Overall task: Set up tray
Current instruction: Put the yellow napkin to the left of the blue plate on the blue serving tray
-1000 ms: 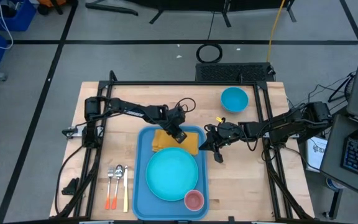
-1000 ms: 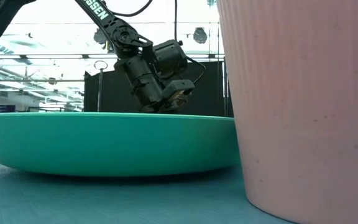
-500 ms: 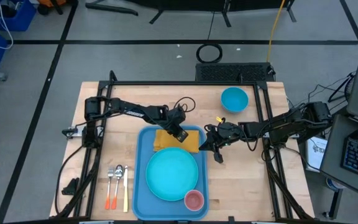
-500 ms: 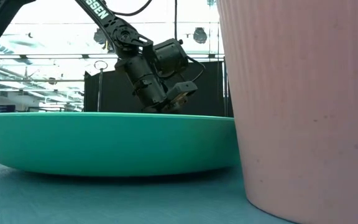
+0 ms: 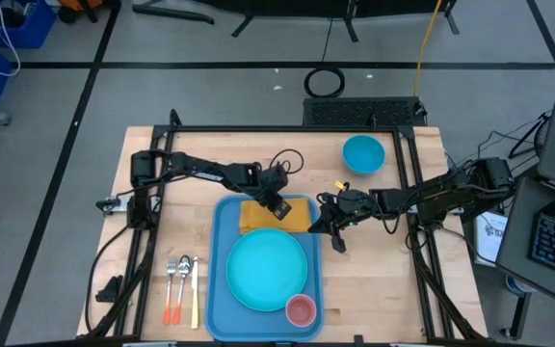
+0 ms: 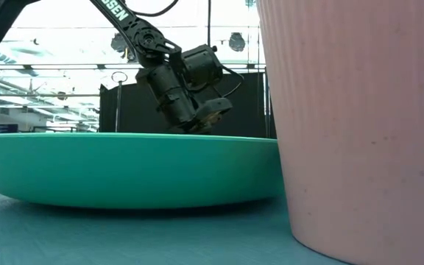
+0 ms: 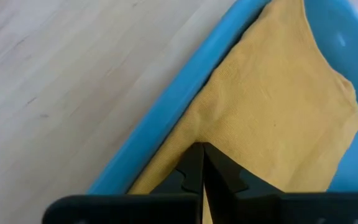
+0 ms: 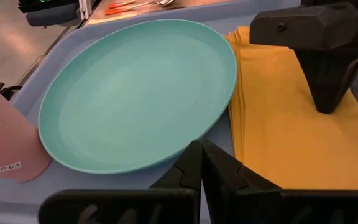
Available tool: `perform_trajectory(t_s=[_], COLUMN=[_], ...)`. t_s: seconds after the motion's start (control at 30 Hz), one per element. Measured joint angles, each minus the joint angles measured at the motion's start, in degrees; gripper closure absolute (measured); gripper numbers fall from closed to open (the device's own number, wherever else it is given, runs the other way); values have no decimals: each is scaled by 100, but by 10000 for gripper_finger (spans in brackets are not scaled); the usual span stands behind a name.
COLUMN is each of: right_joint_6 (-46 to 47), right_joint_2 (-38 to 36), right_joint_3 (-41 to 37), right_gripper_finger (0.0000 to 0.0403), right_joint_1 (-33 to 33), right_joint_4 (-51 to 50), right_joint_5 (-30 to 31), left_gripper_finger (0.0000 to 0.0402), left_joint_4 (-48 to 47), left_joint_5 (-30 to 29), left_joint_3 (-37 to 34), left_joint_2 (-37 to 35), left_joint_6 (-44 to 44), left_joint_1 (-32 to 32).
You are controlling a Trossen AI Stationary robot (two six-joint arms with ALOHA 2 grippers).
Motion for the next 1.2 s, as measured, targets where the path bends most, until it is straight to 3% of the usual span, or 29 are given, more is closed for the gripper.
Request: perform_trajectory(t_s=[0.63, 0.87, 1.2], right_joint_6=[43, 42, 41], right_joint_2=[0, 0, 0], right_joint_3=[0, 0, 0], right_gripper_finger=[403, 403, 403], right_joint_1=[7, 7, 38], right_joint_4=[-2, -3, 1], right_joint_5=[-2, -2, -2], left_gripper_finger=[398, 365, 360], left_joint_4=[-519, -585, -1011], left_joint_5=[291, 389, -439], left_joint_3=[4, -25, -42], left_joint_2=[-22, -299, -911], left_joint_6=[436, 433, 716], left_joint_1=[-33, -40, -130])
